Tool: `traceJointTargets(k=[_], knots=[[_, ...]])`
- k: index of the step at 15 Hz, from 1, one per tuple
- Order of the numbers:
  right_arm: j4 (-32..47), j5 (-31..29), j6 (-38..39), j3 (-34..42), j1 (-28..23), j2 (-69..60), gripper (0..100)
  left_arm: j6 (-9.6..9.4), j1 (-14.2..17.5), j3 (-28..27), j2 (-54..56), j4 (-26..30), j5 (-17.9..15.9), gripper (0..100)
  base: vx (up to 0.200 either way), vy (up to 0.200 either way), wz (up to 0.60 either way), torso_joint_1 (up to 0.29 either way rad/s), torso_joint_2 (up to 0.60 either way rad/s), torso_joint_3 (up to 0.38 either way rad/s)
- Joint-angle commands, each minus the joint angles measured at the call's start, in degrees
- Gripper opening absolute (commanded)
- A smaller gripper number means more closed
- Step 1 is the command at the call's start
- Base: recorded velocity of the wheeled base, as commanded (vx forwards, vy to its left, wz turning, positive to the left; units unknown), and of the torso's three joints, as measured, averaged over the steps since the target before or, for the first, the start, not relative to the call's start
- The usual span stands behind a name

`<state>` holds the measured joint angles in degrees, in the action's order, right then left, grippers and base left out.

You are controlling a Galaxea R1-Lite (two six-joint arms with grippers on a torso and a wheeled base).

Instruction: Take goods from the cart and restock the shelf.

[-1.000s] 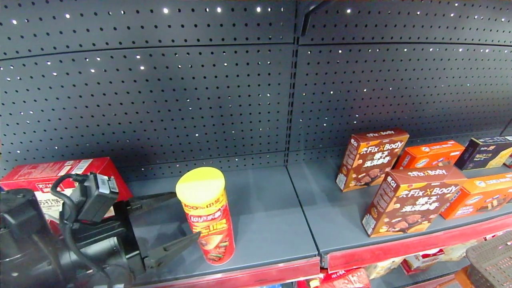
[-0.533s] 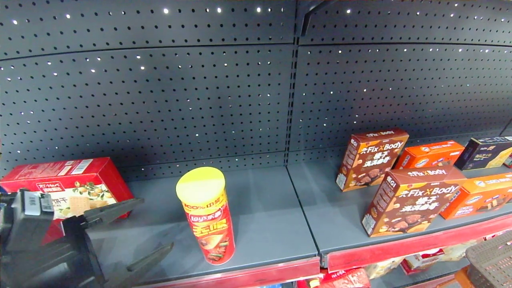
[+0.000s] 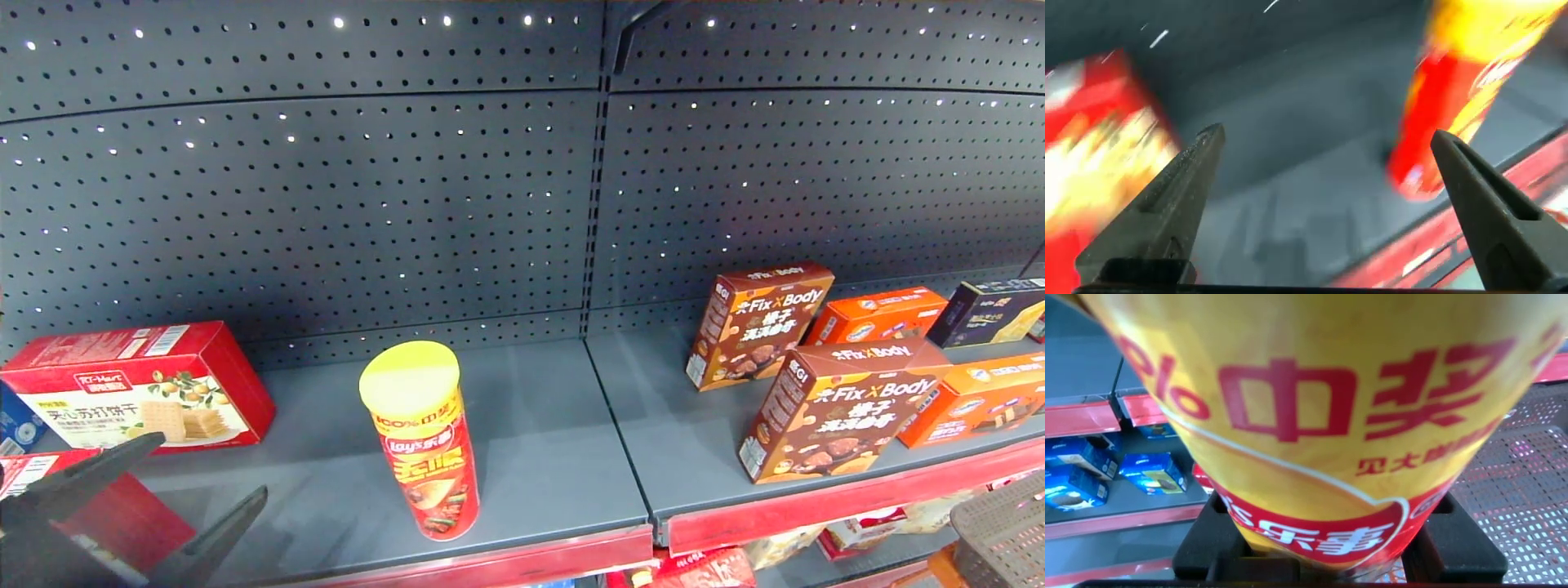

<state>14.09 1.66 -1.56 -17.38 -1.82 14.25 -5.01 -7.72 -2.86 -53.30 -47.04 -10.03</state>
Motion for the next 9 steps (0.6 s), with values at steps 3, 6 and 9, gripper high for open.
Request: traceJointTargets(k=[3, 6, 9], knots=[[-0.1, 0.1, 0.0, 0.0, 0.0, -0.2, 0, 0.18, 0.0, -0.2, 29.3, 25.7, 11.4, 100, 0.000, 0.000, 0.00, 0.000, 0.00, 0.000], [-0.1, 0.1, 0.1, -0.3, -0.1, -0.4, 0, 1.06, 0.5, -0.5, 44.8, 40.7, 15.3, 100, 0.000, 0.000, 0.00, 0.000, 0.00, 0.000], [-0.2, 0.0, 0.1, -0.5, -0.1, -0.4, 0, 2.37, 1.3, -1.2, 47.8, 45.1, 19.7, 100, 0.000, 0.000, 0.00, 0.000, 0.00, 0.000]])
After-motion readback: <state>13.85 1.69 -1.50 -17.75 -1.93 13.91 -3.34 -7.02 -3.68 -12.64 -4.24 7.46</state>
